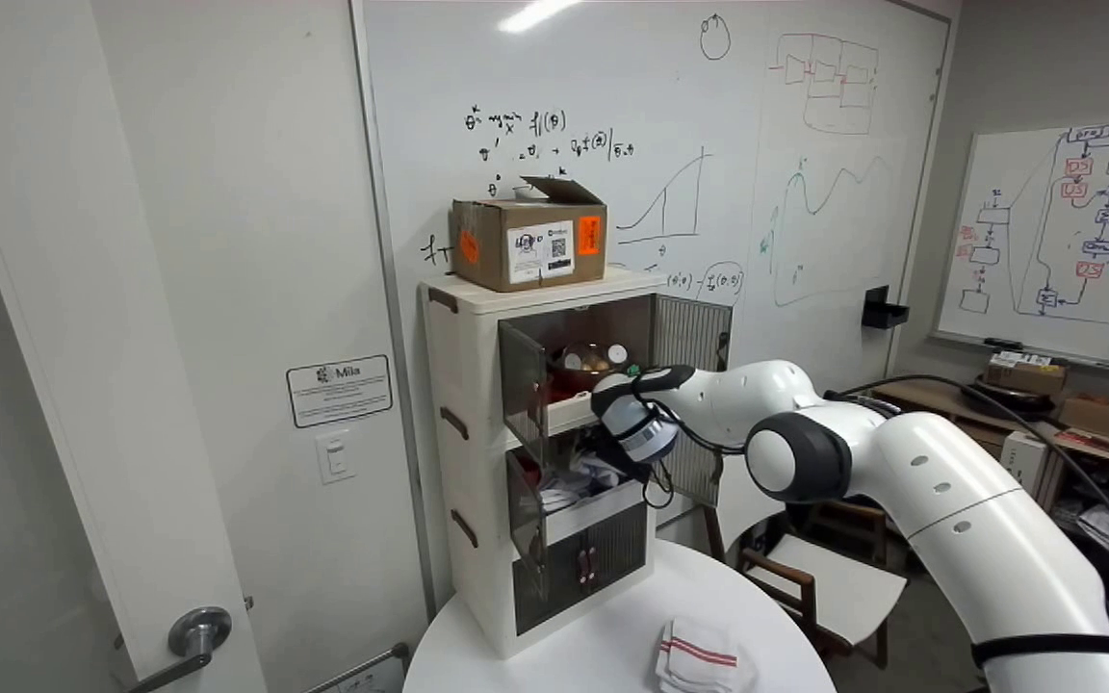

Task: Put one towel in the middle cabinet

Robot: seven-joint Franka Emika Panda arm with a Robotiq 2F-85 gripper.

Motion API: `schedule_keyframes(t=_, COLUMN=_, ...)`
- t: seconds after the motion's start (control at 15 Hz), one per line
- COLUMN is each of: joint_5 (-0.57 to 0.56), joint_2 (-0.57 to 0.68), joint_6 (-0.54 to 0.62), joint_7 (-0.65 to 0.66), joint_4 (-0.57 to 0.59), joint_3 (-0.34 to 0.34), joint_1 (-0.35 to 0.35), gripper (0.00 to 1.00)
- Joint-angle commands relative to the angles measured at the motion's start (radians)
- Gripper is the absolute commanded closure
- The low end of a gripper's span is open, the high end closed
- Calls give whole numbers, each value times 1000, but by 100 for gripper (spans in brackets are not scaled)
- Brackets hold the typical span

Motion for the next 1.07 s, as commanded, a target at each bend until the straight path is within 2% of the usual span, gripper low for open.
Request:
schedule_keyframes(t=0.0, joint_5=-27, joint_2=44, joint_6=-15, joint_7=48, joint_4=89, joint_3=-22, joint_1=26, gripper=98)
schedule_keyframes(t=0.2, joint_5=-43, joint_2=64, joint_6=-39, joint_7=81, joint_4=109, joint_3=-39, joint_1=36, gripper=98)
schedule_keyframes(t=0.27, joint_5=-99, joint_2=75, joint_6=-38, joint_7=120, joint_4=115, joint_3=-16, joint_1=20, gripper=98)
schedule_keyframes(t=0.67, joint_5=-288, joint_2=150, joint_6=-94, joint_7=317, joint_4=206, joint_3=-23, joint_1=16, gripper=97)
schedule_keyframes(t=0.73, joint_5=-313, joint_2=159, joint_6=-104, joint_7=338, joint_4=220, joint_3=-19, joint_1=12, gripper=68)
schedule_keyframes(t=0.87, joint_5=-353, joint_2=161, joint_6=-107, joint_7=373, joint_4=226, joint_3=-11, joint_1=5, gripper=60)
schedule_keyframes(t=1.0, joint_5=-381, joint_2=153, joint_6=-91, joint_7=385, joint_4=216, joint_3=1, joint_1=-3, gripper=45)
